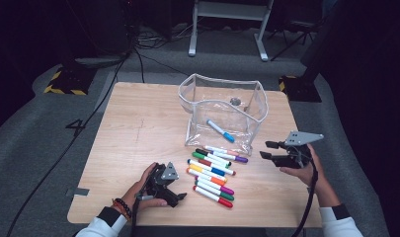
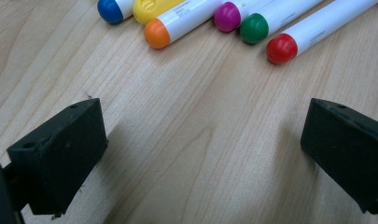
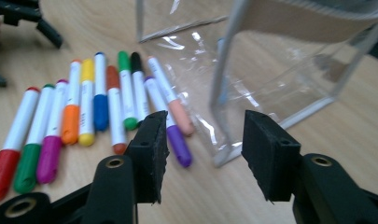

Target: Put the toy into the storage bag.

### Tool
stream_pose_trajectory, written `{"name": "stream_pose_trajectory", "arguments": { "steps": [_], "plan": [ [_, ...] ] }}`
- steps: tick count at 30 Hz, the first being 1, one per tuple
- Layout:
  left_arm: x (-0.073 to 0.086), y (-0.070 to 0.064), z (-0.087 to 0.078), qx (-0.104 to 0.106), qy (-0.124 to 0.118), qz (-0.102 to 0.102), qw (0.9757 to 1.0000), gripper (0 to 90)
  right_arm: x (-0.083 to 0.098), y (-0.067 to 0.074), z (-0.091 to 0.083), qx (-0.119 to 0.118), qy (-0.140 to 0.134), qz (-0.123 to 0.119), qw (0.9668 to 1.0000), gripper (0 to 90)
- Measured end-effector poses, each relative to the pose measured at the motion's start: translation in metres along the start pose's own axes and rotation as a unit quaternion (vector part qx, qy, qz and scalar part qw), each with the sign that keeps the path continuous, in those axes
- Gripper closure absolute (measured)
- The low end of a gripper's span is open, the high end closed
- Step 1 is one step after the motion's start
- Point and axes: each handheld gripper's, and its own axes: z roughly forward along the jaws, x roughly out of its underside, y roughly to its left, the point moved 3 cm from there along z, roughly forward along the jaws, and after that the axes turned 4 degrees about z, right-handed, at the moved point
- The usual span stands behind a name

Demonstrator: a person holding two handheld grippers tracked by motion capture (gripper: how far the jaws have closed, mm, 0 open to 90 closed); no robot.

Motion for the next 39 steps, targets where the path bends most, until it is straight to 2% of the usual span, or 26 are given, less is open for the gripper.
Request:
{"name": "stream_pose_trajectory", "arguments": {
  "steps": [2,5,9,11,14,17,19,21,25,27,31,34,39],
  "plan": [
    [0.000,0.000,0.000,0.000,0.000,0.002,1.0000,0.6,0.006,0.006,0.007,-0.007,0.006,-0.005,0.9999,53.7],
    [0.000,0.000,0.000,0.000,0.000,0.002,1.0000,0.6,0.016,0.018,0.022,-0.031,0.013,-0.009,0.9994,58.6],
    [0.000,0.000,0.000,0.000,0.000,0.001,1.0000,0.6,0.022,0.027,0.045,-0.038,0.038,-0.031,0.9981,62.5],
    [0.000,0.000,0.000,0.000,-0.001,0.000,1.0000,0.6,0.024,0.027,0.058,-0.041,0.044,-0.030,0.9977,63.3],
    [0.000,0.000,0.000,0.001,-0.001,0.000,1.0000,0.6,0.029,0.024,0.074,-0.038,0.069,-0.036,0.9963,62.8],
    [0.000,0.000,0.000,0.000,-0.001,0.000,1.0000,0.6,0.029,0.019,0.084,-0.027,0.062,-0.036,0.9971,61.6],
    [0.000,0.000,0.000,0.000,0.001,0.000,1.0000,0.6,0.027,0.017,0.088,-0.029,0.059,-0.036,0.9972,60.7],
    [0.000,0.000,0.000,0.001,0.001,0.000,1.0000,0.5,0.025,0.016,0.094,-0.021,0.065,-0.041,0.9968,60.5],
    [0.000,0.000,0.000,0.001,0.001,0.000,1.0000,0.6,0.026,0.015,0.105,-0.019,0.077,-0.041,0.9960,61.8],
    [0.000,0.000,0.000,0.001,0.001,0.001,1.0000,0.6,0.027,0.016,0.109,-0.026,0.087,-0.040,0.9951,63.2],
    [0.000,0.000,0.000,0.001,0.001,0.001,1.0000,0.6,0.030,0.014,0.109,-0.037,0.087,-0.025,0.9952,68.2],
    [0.000,0.000,0.000,0.001,0.002,0.000,1.0000,0.6,0.033,0.013,0.104,-0.053,0.092,-0.026,0.9940,73.9],
    [-0.002,-0.004,0.002,0.002,0.001,0.005,1.0000,0.5,0.040,0.016,0.092,-0.058,0.102,-0.030,0.9926,74.5]
  ]
}}
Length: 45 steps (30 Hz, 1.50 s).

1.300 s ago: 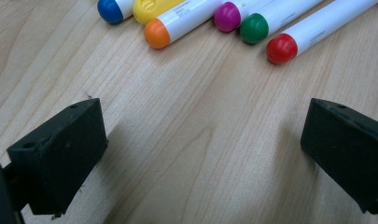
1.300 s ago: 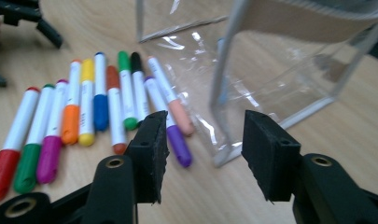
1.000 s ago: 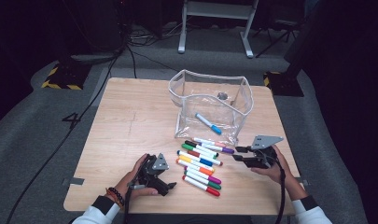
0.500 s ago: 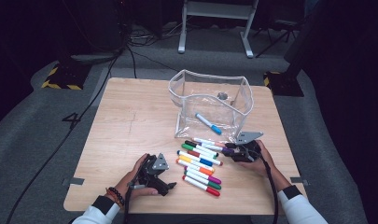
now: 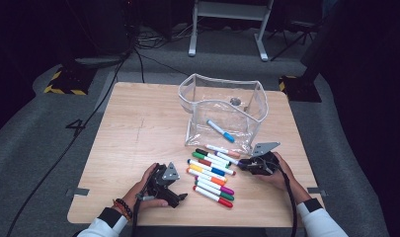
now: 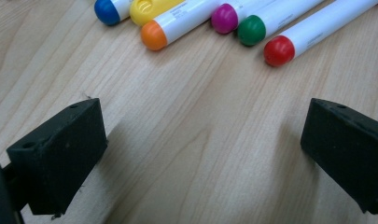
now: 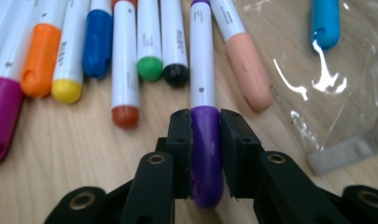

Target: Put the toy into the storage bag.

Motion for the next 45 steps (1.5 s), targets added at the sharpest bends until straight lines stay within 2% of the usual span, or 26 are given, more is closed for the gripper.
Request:
{"name": "stream_pose_trajectory", "arguments": {
  "steps": [6,11,12,17,19,21,25,26,28,33,37,41,45],
  "plan": [
    [-0.007,-0.016,0.006,0.016,-0.002,0.014,0.9998,0.5,0.017,0.004,-0.017,-0.003,0.011,-0.001,0.9999,74.5],
    [-0.010,-0.020,0.008,0.017,-0.001,0.014,0.9998,0.5,0.032,0.005,-0.032,-0.001,0.015,0.005,0.9999,74.5],
    [-0.011,-0.021,0.009,0.015,-0.002,0.012,0.9998,0.5,0.040,0.005,-0.039,0.000,0.014,0.010,0.9998,74.4],
    [-0.016,-0.027,0.013,0.017,-0.002,0.015,0.9998,0.5,0.052,0.004,-0.049,0.007,0.010,0.015,0.9998,73.0],
    [-0.018,-0.027,0.014,0.017,-0.002,0.014,0.9997,0.5,0.052,0.004,-0.049,0.010,0.007,0.017,0.9998,66.6],
    [-0.019,-0.027,0.015,0.014,-0.001,0.012,0.9998,0.5,0.050,0.002,-0.046,0.010,0.004,0.019,0.9998,63.9],
    [-0.021,-0.025,0.018,0.010,-0.001,0.007,0.9999,0.5,0.046,-0.001,-0.041,0.010,-0.006,0.022,0.9997,65.5],
    [-0.023,-0.023,0.019,0.008,-0.001,0.006,1.0000,0.5,0.045,-0.003,-0.039,0.011,-0.011,0.024,0.9996,70.1],
    [-0.026,-0.020,0.021,0.003,-0.001,0.001,1.0000,0.5,0.044,-0.003,-0.039,0.011,-0.011,0.022,0.9996,73.4],
    [-0.028,-0.017,0.024,-0.003,-0.001,-0.007,1.0000,0.5,0.044,-0.003,-0.039,0.014,-0.009,0.014,0.9998,74.2],
    [-0.028,-0.017,0.024,-0.003,-0.002,-0.007,1.0000,0.5,0.045,-0.003,-0.043,0.012,-0.009,0.006,0.9999,74.4],
    [-0.028,-0.015,0.024,-0.005,0.001,-0.007,1.0000,0.5,0.044,-0.003,-0.052,0.024,-0.012,0.002,0.9996,74.4],
    [-0.028,-0.015,0.024,-0.006,-0.001,-0.010,0.9999,0.5,0.038,-0.001,-0.061,0.030,-0.028,-0.003,0.9992,74.4]
  ]
}}
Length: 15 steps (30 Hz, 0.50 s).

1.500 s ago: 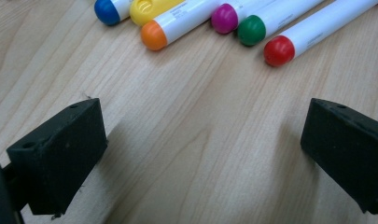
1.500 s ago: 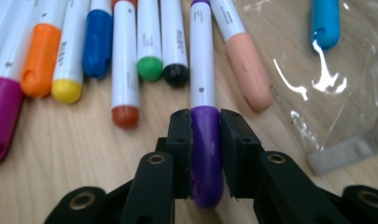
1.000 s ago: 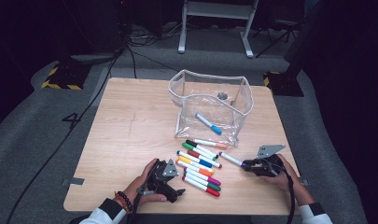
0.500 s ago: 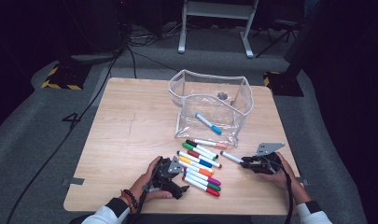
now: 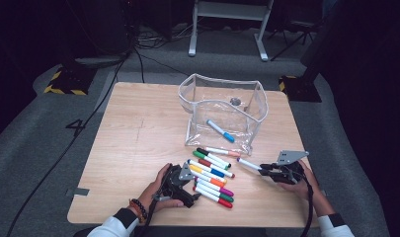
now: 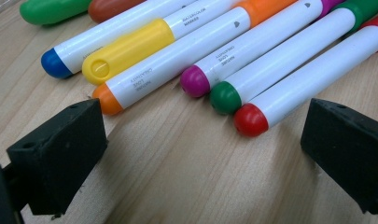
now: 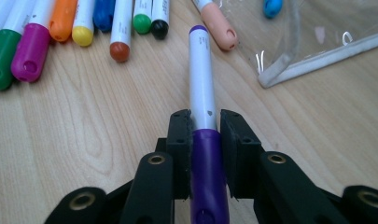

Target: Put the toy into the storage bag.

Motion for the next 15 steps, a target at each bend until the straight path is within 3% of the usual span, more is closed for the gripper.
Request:
{"name": "stream_pose_trajectory", "arguments": {
  "steps": [11,15],
  "plan": [
    [0.012,0.018,-0.010,-0.003,0.001,-0.002,1.0000,0.5,-0.035,0.013,-0.038,0.011,-0.059,-0.034,0.9976,74.4],
    [0.015,0.020,-0.012,-0.005,0.002,-0.001,1.0000,0.5,-0.060,0.019,-0.051,0.006,-0.083,-0.056,0.9950,74.4]
  ]
}}
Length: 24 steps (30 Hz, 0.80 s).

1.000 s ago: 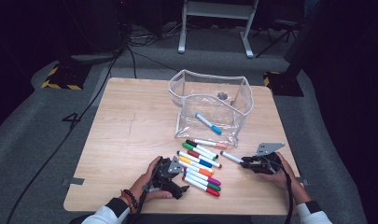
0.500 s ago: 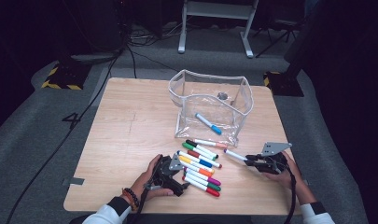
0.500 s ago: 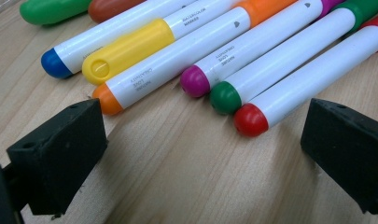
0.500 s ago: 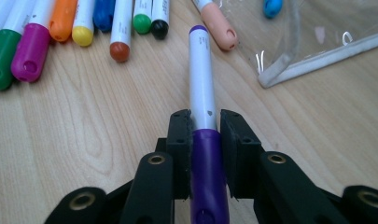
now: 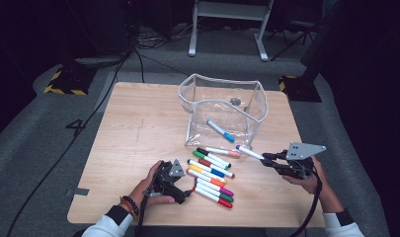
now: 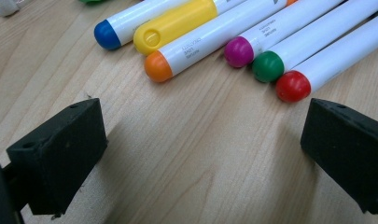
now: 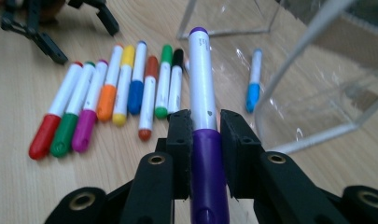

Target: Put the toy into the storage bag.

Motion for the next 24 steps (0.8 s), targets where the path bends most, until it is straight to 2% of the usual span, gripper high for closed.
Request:
{"name": "stream_pose_trajectory", "arguments": {
  "steps": [3,5,8,9,11,12,13,17,18,24],
  "plan": [
    [0.000,0.000,0.000,0.001,0.000,-0.001,1.0000,0.5,-0.010,0.001,0.000,0.000,-0.006,-0.007,1.0000,74.4],
    [0.002,0.000,-0.001,0.003,-0.001,-0.001,1.0000,0.5,-0.027,0.002,0.000,0.000,-0.009,-0.025,0.9996,74.4],
    [0.005,0.001,-0.004,0.005,-0.001,0.005,1.0000,0.5,-0.045,0.001,-0.001,0.000,-0.016,-0.037,0.9992,74.4],
    [0.005,0.001,-0.004,0.005,-0.001,0.005,1.0000,0.5,-0.045,0.001,-0.001,0.000,-0.016,-0.037,0.9992,74.4],
    [0.009,0.002,-0.007,0.004,-0.001,0.002,1.0000,0.5,-0.062,-0.002,-0.002,0.002,-0.022,-0.045,0.9987,74.4],
    [0.009,0.002,-0.007,0.004,-0.001,0.002,1.0000,0.5,-0.062,-0.002,-0.002,0.002,-0.022,-0.045,0.9987,74.4],
    [0.012,0.003,-0.011,0.004,0.001,0.002,1.0000,0.5,-0.072,-0.006,-0.002,0.005,-0.023,-0.049,0.9985,74.4],
    [0.018,0.003,-0.016,0.003,-0.001,0.000,1.0000,0.5,-0.086,-0.014,0.000,0.011,-0.025,-0.051,0.9984,74.4],
    [0.023,0.003,-0.020,0.003,0.000,0.000,1.0000,0.5,-0.096,-0.020,0.001,0.018,-0.025,-0.052,0.9982,74.4],
    [0.032,0.006,-0.027,0.002,-0.001,0.000,1.0000,0.5,-0.113,-0.036,0.005,0.035,-0.022,-0.050,0.9979,74.4]
  ]
}}
